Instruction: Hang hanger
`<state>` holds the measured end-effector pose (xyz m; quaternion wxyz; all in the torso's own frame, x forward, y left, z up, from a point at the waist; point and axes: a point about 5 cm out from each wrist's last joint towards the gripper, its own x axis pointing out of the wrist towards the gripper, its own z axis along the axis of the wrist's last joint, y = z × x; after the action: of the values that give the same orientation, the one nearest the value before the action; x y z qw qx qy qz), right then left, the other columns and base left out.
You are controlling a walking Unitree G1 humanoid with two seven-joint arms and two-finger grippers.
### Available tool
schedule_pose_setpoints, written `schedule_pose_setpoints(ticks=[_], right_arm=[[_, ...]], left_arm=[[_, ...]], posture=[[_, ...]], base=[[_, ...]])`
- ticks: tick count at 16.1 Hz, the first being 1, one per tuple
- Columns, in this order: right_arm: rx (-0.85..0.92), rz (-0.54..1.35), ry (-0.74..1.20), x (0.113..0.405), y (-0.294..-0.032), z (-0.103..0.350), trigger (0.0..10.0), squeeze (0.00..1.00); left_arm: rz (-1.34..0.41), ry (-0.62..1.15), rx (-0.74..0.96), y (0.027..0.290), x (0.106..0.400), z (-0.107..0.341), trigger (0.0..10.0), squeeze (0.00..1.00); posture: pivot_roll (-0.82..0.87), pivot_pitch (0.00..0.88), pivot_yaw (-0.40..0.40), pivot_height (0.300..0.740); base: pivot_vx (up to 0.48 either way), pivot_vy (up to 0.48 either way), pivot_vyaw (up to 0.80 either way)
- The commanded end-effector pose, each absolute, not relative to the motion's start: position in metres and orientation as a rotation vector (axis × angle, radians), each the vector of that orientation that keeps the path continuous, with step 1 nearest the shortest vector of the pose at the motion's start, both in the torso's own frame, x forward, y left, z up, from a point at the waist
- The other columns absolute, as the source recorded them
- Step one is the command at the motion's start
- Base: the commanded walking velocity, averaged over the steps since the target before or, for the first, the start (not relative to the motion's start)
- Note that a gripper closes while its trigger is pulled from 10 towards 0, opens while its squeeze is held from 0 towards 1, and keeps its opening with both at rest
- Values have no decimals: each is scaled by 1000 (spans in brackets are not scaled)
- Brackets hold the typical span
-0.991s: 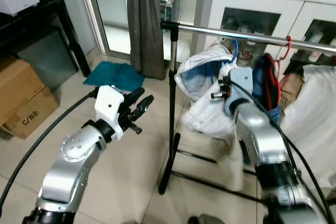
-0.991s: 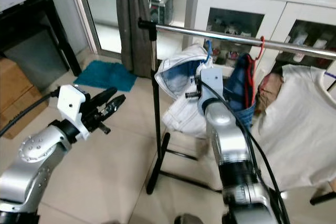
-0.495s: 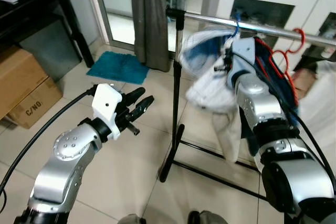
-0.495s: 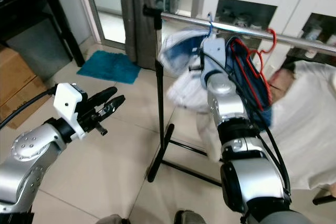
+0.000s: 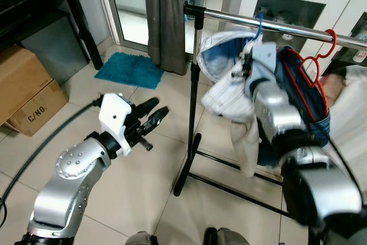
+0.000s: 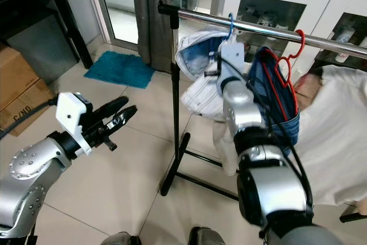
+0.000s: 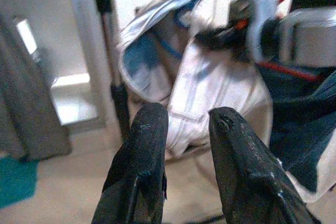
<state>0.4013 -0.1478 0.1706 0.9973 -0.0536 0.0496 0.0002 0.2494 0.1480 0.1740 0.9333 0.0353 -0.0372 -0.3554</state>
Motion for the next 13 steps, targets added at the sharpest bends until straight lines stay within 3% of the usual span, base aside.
schedule_pose_setpoints(ticks=[1,3,5,7,8,9,10,13], right_arm=[[-92,-10,22,407,-148,192,10000,0],[-26,33,146,412,-141,186,10000,0],[-75,91,282,407,-137,163,10000,0],[-40,77,257,404,-144,157,10000,0],[-5,121,113,402,-146,168,10000,1000],[-17,157,-53,396,-148,184,10000,1000],[79,216,-162,385,-146,196,10000,1000],[110,254,-288,340,-148,199,10000,1000]], left_arm=[[-743,-111,76,148,248,182,10000,0],[-757,-134,90,147,248,187,10000,0],[-755,-129,97,148,249,187,10000,0],[-749,-114,97,149,251,183,10000,0],[-695,-89,107,154,255,177,10000,0],[-648,-72,107,157,259,173,10000,0],[-621,-52,109,158,264,170,10000,0],[-486,-8,40,165,272,154,10000,0]], posture=[[32,115,4,740],[39,112,9,740],[36,96,12,740],[32,87,16,740],[21,72,31,740],[16,58,40,740],[4,40,57,740],[-32,3,97,740]], base=[[0,0,0],[0,0,0],[0,0,0],[0,0,0],[0,0,0],[0,0,0],[0,0,0],[0,0,0]])
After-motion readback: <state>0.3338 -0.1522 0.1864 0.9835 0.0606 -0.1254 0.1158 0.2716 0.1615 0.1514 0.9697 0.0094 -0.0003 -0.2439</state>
